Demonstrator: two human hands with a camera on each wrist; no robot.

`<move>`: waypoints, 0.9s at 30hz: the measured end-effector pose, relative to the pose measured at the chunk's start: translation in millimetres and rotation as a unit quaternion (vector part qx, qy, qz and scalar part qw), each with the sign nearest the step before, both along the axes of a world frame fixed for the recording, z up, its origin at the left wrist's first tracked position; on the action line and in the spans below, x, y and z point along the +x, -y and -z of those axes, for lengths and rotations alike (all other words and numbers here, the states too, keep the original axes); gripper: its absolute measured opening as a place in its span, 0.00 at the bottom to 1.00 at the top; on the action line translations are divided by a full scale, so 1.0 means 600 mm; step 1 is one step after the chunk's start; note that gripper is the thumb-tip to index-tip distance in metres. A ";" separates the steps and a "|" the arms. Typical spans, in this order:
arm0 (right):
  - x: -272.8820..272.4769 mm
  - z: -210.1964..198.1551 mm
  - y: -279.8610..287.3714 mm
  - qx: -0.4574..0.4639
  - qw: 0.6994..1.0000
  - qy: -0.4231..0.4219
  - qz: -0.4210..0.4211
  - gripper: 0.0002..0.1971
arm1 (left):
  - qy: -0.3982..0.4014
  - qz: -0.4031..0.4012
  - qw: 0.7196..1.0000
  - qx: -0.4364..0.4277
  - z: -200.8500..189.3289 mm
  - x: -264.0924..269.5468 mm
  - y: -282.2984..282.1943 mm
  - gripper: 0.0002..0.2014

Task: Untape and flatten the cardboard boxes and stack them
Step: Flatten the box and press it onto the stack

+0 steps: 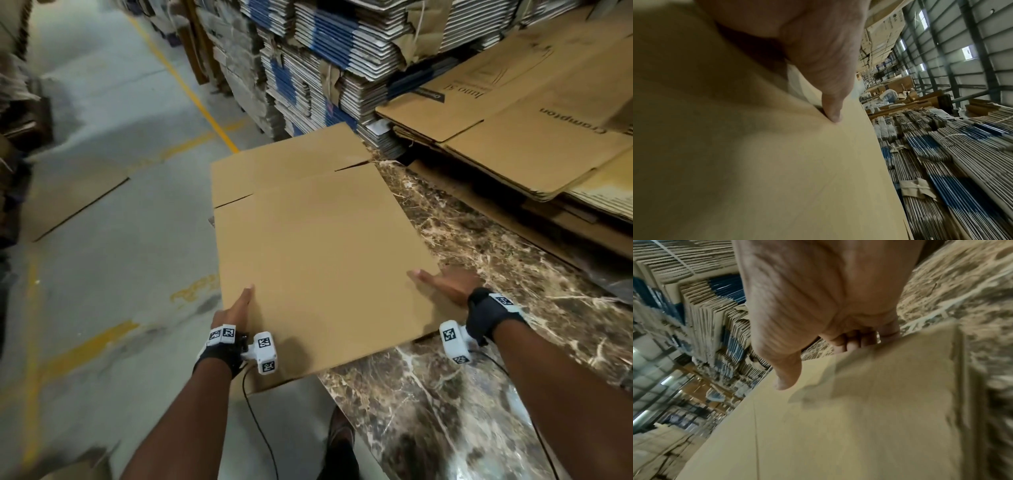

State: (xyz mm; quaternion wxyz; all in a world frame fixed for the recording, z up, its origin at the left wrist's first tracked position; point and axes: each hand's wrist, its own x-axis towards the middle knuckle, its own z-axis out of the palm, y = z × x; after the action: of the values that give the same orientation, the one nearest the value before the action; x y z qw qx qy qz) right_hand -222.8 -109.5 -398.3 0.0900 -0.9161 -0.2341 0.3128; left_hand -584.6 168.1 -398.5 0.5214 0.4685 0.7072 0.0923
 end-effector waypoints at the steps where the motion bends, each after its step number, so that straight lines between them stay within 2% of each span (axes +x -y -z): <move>1: -0.016 0.002 0.006 -0.011 1.000 -0.013 -0.005 0.53 | -0.009 0.000 1.000 0.008 -0.001 -0.012 0.000 0.37; 5: -0.066 -0.008 0.012 -0.064 0.996 -0.056 -0.024 0.53 | -0.035 0.020 0.999 0.013 -0.004 -0.053 -0.006 0.51; 8: -0.070 -0.024 -0.007 -0.033 0.998 -0.050 0.016 0.54 | -0.047 0.021 0.998 0.023 -0.009 -0.061 -0.018 0.52; 11: -0.032 -0.003 -0.041 0.037 0.995 -0.006 0.095 0.71 | -0.028 -0.020 0.998 0.061 -0.005 -0.052 -0.039 0.50; 12: -0.017 0.006 -0.056 0.052 0.993 -0.004 0.104 0.73 | -0.012 -0.030 0.998 0.059 -0.015 -0.045 -0.043 0.48; 13: -0.010 0.009 -0.068 0.056 0.992 -0.014 0.116 0.72 | 0.004 -0.036 0.998 0.053 -0.022 -0.039 -0.048 0.45; 16: -0.027 -0.023 -0.100 0.094 0.977 -0.063 0.181 0.58 | 0.052 -0.046 0.998 -0.003 -0.022 -0.022 -0.063 0.36; 18: -0.031 -0.016 -0.117 0.101 0.970 -0.086 0.202 0.56 | 0.080 -0.005 0.995 -0.054 -0.013 -0.012 -0.076 0.40; 20: -0.029 0.000 -0.131 0.092 0.971 -0.074 0.210 0.56 | 0.079 0.023 0.994 -0.076 -0.008 -0.005 -0.083 0.44; 22: -0.033 0.001 -0.139 0.079 0.972 -0.060 0.213 0.59 | 0.046 0.026 0.997 -0.055 -0.005 -0.002 -0.088 0.48; 25: -0.030 0.000 -0.143 0.083 0.970 -0.080 0.215 0.69 | 0.016 0.035 0.998 -0.043 0.006 -0.004 -0.094 0.60; 27: -0.030 0.001 -0.145 0.099 0.965 -0.113 0.214 0.66 | -0.007 0.014 0.999 -0.033 0.010 -0.011 -0.099 0.62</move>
State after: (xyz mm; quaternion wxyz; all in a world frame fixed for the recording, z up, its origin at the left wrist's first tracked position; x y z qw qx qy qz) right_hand -241.0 -22.8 -399.1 0.2706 -0.8903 -0.0505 0.3627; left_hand -591.2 227.6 -404.7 0.5334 0.4613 0.7066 0.0582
